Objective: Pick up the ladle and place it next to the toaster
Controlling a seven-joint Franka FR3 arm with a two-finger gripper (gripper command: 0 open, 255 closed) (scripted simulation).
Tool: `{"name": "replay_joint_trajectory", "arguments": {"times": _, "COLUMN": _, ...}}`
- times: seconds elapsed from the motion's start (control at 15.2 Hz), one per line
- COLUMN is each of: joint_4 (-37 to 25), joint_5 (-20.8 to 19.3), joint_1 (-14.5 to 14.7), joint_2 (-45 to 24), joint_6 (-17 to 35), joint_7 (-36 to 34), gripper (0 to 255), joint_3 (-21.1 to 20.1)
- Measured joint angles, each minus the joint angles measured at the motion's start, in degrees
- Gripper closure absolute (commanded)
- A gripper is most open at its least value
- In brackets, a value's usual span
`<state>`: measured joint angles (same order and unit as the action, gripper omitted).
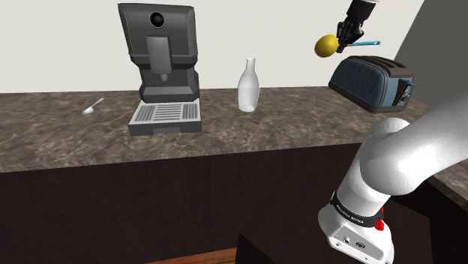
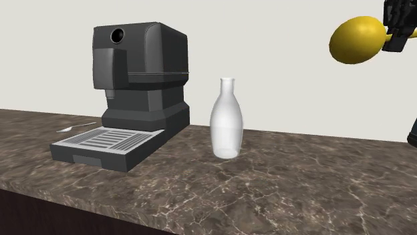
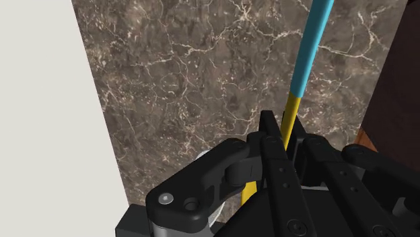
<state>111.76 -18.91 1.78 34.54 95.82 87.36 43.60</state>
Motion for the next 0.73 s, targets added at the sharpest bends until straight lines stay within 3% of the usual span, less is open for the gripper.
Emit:
{"name": "replay_joint_trajectory", "arguments": {"times": 0.26, "joint_4": -3.92, "joint_5": -0.37, "joint_1": 0.74, "joint_2": -1.64, "joint_6": -0.57, "joint_7": 6.01, "gripper": 255, "joint_3": 6.1}}
{"name": "replay_joint_trajectory", "arguments": {"times": 0.53, "joint_4": -9.99, "joint_5": 0.48, "joint_1": 3.73, "joint_2": -5.0, "joint_6": -1.33, "joint_7": 12.63, "gripper": 255, "joint_3": 14.43}}
{"name": "replay_joint_trajectory", "arguments": {"times": 0.73, "joint_4": -9.53, "joint_5": 0.2, "joint_1": 4.16, "joint_2": -5.15, "joint_6": -0.06, "joint_7": 14.15, "gripper": 255, "joint_3": 16.61}}
